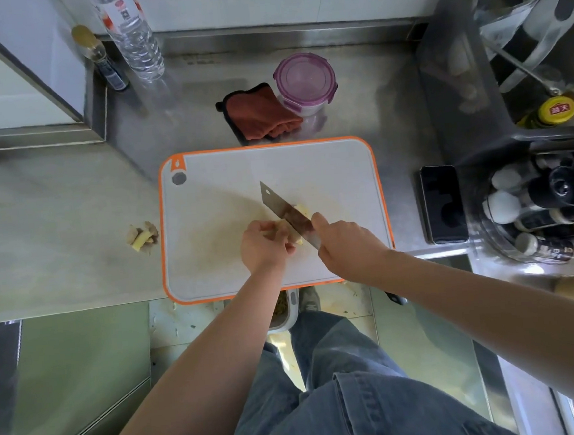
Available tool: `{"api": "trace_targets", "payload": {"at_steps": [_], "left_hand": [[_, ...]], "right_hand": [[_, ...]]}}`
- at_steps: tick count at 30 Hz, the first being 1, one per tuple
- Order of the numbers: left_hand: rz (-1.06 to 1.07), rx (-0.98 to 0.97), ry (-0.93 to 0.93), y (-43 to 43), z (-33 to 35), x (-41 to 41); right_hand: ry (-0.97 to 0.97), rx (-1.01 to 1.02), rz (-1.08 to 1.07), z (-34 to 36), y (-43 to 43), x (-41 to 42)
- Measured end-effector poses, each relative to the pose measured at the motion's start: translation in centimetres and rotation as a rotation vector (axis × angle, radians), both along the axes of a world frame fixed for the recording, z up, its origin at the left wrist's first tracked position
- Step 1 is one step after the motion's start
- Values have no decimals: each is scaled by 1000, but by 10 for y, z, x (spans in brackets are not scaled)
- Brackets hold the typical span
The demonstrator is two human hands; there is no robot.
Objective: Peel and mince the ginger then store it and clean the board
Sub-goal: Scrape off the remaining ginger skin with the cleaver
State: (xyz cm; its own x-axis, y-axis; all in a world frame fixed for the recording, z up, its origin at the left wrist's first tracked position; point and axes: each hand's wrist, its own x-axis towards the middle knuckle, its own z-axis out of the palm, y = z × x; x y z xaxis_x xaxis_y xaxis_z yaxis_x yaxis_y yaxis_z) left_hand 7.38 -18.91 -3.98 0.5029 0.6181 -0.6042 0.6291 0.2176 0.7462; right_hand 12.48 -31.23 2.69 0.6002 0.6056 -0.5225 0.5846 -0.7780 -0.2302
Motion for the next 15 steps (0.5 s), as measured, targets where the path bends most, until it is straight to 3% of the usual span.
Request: {"api": "trace_targets", "payload": {"at_steps": [7,15], "left_hand": [[-8,-61,12,7,-2,2],[42,-131,12,9,1,1]], "right_hand": [[-46,11,-34,-29,11,-3],[-2,220,-138,-17,18,16]]}}
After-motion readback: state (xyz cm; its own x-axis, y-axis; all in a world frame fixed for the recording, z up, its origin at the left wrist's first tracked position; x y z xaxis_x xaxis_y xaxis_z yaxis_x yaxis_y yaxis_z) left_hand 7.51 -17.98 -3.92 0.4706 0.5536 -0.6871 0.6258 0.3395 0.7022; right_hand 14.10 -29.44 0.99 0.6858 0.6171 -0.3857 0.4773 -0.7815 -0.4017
